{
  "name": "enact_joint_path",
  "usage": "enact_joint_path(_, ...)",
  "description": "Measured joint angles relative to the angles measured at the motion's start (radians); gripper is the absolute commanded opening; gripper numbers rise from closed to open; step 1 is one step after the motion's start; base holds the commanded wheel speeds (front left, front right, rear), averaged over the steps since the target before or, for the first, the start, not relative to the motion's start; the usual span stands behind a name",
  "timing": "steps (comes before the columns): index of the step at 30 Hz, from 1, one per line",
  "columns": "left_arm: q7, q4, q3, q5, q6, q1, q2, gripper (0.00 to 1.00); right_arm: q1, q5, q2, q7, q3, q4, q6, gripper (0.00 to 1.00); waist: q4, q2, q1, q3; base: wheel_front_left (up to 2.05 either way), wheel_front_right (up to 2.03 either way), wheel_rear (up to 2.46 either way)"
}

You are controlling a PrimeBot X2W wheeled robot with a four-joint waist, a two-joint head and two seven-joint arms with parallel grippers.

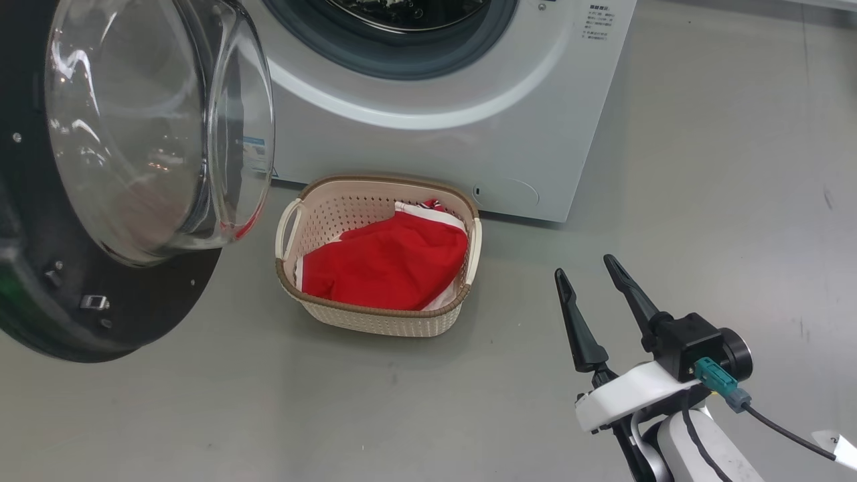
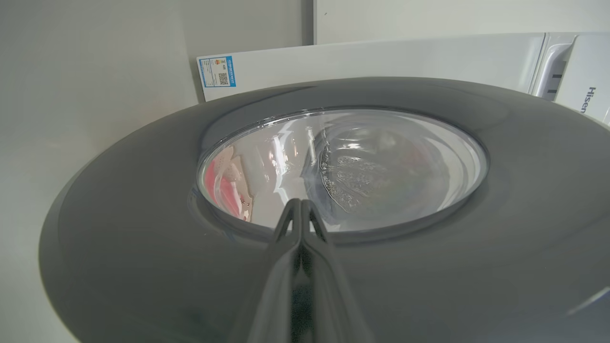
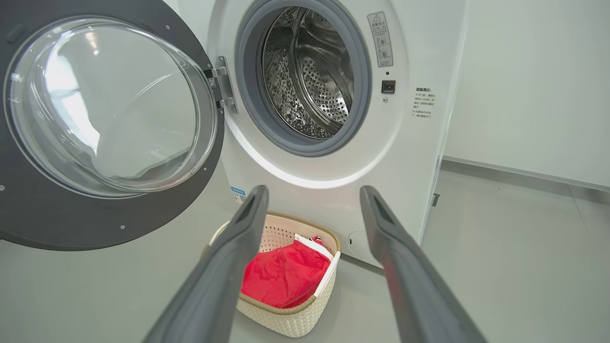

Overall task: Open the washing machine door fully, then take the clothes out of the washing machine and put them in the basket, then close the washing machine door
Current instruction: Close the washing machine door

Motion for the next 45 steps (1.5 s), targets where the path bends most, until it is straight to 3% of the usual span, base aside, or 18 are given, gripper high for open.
enact_joint_path(9, 0.117, -0.044, -0.035, -0.041, -0.065, 0.052, -0.082, 0.0, 0.014, 0.015, 0.002, 0.0, -0.002, 0.006, 0.0, 1.0, 0.002, 0.0, 0.0, -0.039, 0.0, 0.0, 0.0)
enact_joint_path(26, 0.232, -0.161, -0.077, -0.081, -0.094, 0.136, -0.251, 0.0, 0.035, 0.016, 0.004, 0.0, -0.001, -0.003, 0.0, 1.0, -0.014, 0.0, 0.0, -0.058, 0.0, 0.0, 0.0)
enact_joint_path(34, 0.236, -0.209, -0.079, -0.11, -0.099, 0.166, -0.299, 0.0, 0.036, 0.016, 0.004, -0.001, 0.003, -0.006, 0.0, 1.0, -0.041, 0.0, 0.0, -0.055, 0.0, 0.0, 0.0)
enact_joint_path(45, 0.217, -0.254, -0.09, -0.125, -0.099, 0.204, -0.308, 0.0, 0.039, 0.016, 0.004, -0.002, 0.012, -0.007, 0.0, 1.0, -0.096, 0.0, -0.0001, -0.049, 0.0, 0.0, 0.0)
